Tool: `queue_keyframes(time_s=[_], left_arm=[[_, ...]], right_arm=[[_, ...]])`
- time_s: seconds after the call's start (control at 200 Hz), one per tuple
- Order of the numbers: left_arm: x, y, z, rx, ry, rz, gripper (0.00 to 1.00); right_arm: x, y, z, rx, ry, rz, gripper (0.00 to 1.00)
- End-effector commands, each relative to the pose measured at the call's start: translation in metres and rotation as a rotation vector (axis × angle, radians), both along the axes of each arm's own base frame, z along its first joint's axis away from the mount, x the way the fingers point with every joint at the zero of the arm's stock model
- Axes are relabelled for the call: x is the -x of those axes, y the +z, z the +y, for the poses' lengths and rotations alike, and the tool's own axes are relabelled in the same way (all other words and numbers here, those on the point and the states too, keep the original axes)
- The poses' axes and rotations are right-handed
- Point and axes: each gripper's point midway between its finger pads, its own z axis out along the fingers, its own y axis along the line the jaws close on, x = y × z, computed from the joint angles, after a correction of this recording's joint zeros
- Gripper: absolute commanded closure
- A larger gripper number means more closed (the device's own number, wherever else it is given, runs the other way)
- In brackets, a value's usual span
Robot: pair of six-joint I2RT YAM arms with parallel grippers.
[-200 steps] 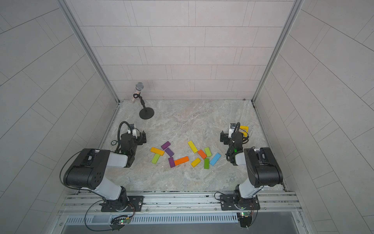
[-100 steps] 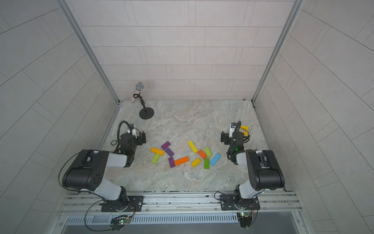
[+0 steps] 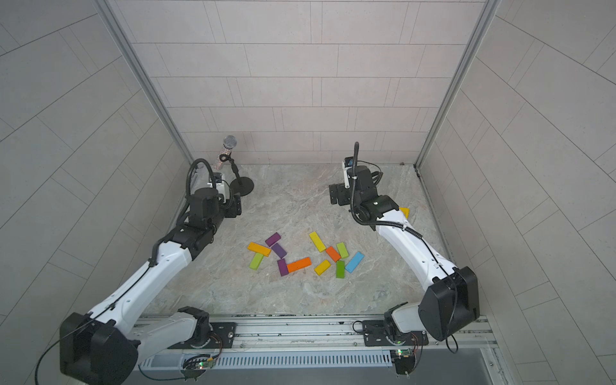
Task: Assemble the letter t with building blocks
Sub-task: Pick up the building block from the center of the board.
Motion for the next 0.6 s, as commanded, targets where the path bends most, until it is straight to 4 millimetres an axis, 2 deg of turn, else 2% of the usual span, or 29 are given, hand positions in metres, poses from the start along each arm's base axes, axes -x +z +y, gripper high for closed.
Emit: queue_keyframes(time_s=[0.0, 0.095, 0.17, 0.265, 0.425, 0.595], left_arm=[[0.061, -0.073, 0.001, -0.083, -0.004, 0.477, 0.24], [0.079, -0.082, -0.001, -0.026, 0.048, 0.624, 0.26], [0.093, -0.088, -0.010, 0.111, 0.112, 0.687, 0.32], [0.106, -0.099, -0.023, 0.288, 0.200, 0.710, 0.34], [0.113, -0.131, -0.039, 0.508, 0.351, 0.755, 0.41], [0.116, -0.161, -0.049, 0.556, 0.435, 0.863, 0.46]], right_arm=[[0.065, -0.042, 0.006, 0.011, -0.003, 0.309, 0.00], [0.094, -0.050, 0.024, -0.022, 0.068, 0.342, 0.00], [0.113, -0.060, 0.038, -0.058, 0.132, 0.347, 0.00], [0.133, -0.069, 0.056, -0.115, 0.230, 0.356, 0.00], [0.142, -0.070, 0.075, -0.144, 0.322, 0.381, 0.00], [0.145, -0.069, 0.090, -0.143, 0.380, 0.410, 0.00]])
